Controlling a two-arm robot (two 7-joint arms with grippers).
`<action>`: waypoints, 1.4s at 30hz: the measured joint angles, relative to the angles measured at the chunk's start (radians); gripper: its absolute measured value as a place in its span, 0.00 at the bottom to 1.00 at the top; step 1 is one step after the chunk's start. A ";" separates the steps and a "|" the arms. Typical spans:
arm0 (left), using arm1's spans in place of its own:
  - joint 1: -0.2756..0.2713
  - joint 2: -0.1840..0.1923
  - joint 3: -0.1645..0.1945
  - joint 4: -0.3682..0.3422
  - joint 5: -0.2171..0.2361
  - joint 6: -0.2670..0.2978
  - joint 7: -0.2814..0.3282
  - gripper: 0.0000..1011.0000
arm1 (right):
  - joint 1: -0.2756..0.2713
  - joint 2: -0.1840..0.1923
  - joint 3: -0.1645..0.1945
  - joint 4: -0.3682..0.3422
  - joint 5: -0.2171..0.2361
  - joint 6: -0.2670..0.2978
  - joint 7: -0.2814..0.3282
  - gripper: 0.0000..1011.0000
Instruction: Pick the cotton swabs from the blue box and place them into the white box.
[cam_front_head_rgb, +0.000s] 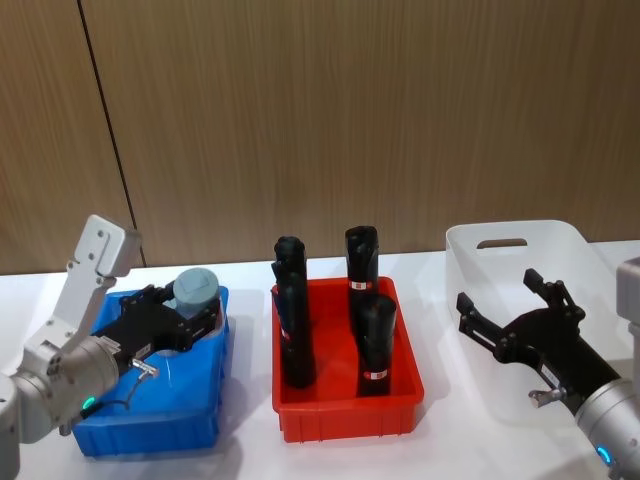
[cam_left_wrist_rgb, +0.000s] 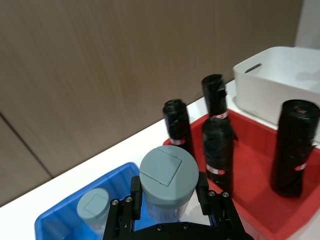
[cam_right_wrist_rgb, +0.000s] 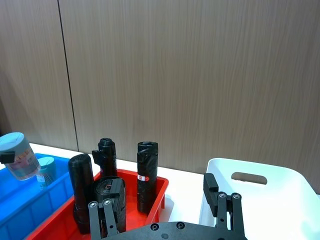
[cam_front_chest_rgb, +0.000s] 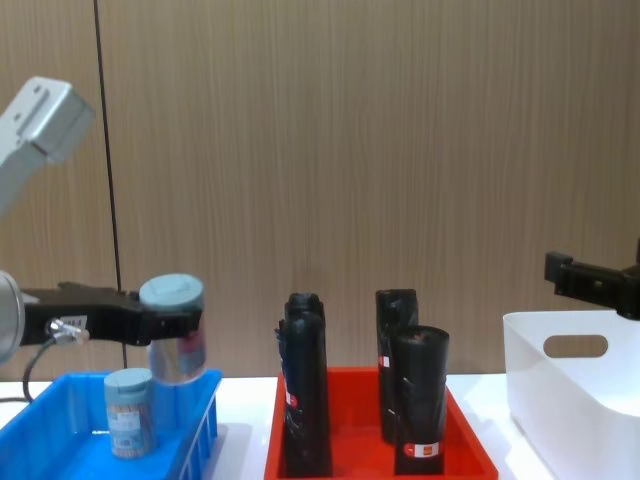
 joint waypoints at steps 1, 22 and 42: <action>-0.001 0.002 -0.001 0.001 -0.001 -0.003 -0.008 0.64 | 0.000 0.000 0.000 0.000 0.000 0.000 0.000 0.99; -0.069 0.010 -0.011 0.088 -0.094 -0.114 -0.385 0.64 | 0.000 0.000 0.000 0.000 0.000 0.000 0.000 0.99; -0.140 -0.038 0.039 0.150 -0.136 -0.177 -0.663 0.64 | 0.000 0.000 0.000 0.000 0.000 0.000 0.000 0.99</action>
